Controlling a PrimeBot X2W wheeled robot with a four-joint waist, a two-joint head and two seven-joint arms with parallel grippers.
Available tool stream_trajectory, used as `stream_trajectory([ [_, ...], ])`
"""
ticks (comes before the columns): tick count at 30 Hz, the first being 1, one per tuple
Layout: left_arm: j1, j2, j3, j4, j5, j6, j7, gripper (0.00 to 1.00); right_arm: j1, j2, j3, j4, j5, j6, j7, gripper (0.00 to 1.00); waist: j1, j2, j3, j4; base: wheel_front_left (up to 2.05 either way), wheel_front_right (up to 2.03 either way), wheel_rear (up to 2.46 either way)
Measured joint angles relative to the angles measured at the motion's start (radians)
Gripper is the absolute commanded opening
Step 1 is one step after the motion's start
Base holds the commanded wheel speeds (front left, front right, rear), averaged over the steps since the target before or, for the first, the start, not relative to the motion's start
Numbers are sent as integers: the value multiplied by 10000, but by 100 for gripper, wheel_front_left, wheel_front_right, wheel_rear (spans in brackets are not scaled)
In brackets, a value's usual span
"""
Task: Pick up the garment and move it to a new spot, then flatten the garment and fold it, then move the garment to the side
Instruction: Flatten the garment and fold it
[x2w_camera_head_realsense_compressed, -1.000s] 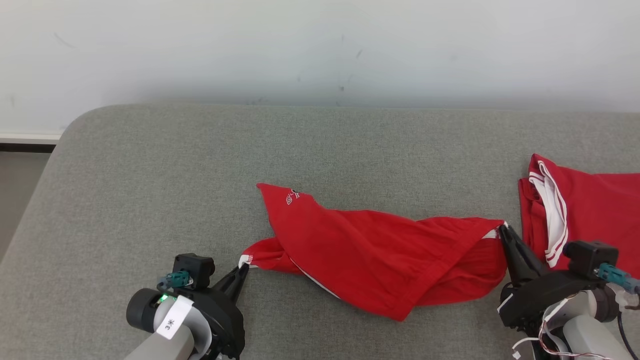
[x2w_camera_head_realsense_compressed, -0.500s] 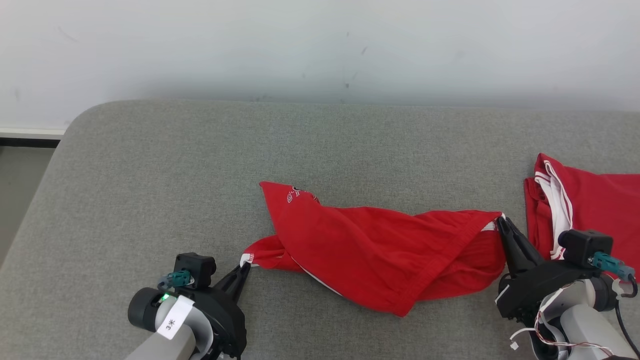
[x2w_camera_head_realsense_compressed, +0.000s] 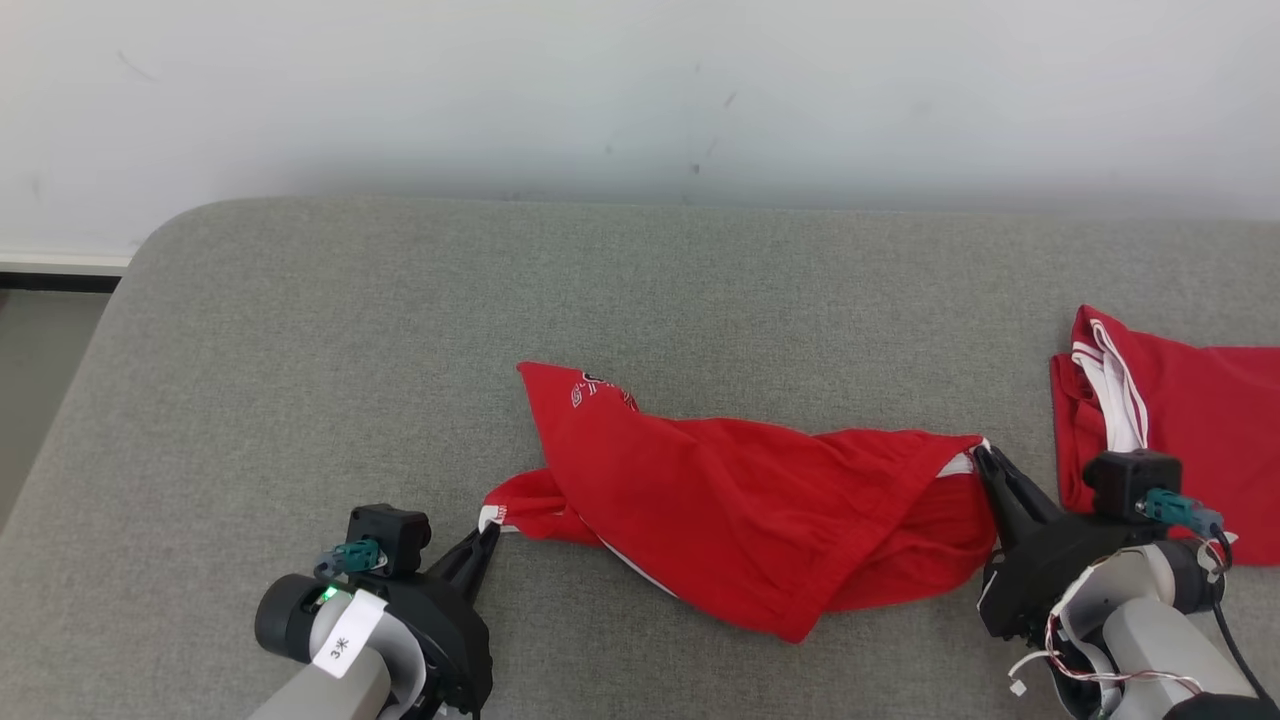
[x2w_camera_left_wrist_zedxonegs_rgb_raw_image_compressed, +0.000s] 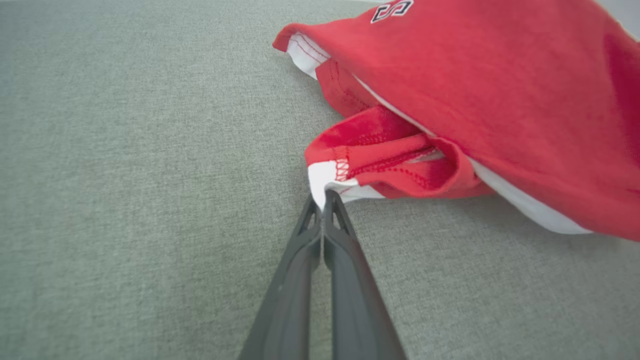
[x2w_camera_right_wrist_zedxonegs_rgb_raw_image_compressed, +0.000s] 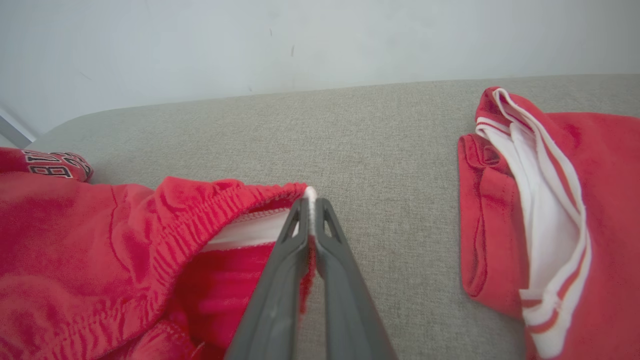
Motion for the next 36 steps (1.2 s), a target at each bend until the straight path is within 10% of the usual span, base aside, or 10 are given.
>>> stream_trajectory([
  [2, -1, 0, 6, -17, 0, 0, 0, 0, -174, -46, 100, 173, -90, -27, 96, 0, 0, 0, 25, -3, 0, 0, 0],
  [3, -2, -2, 8, -23, 2, 0, 0, 0, -224, -50, 142, 226, -119, -27, 144, 16, 0, 0, 38, -3, 0, 0, 0],
  [5, -2, 2, 29, -27, 2, 2, 0, 0, -245, -44, 186, 301, -157, -27, 144, 84, 0, 0, 65, -1, 0, 0, 0],
  [6, -2, 0, 35, -29, 2, 2, 0, 0, -247, -33, 197, 332, -159, -29, 144, 100, 0, 0, 79, 0, 0, 0, 0],
  [22, 146, 213, 244, -27, -8, 77, -15, 0, 546, -46, 646, -2023, 617, 541, -150, 100, 0, 0, 124, -323, 0, 0, 0],
  [36, 135, 309, 334, -77, 10, 176, -29, 0, 2023, -581, 2968, -4435, 2890, 560, 2011, 100, 0, 0, 80, -425, 0, 0, 0],
])
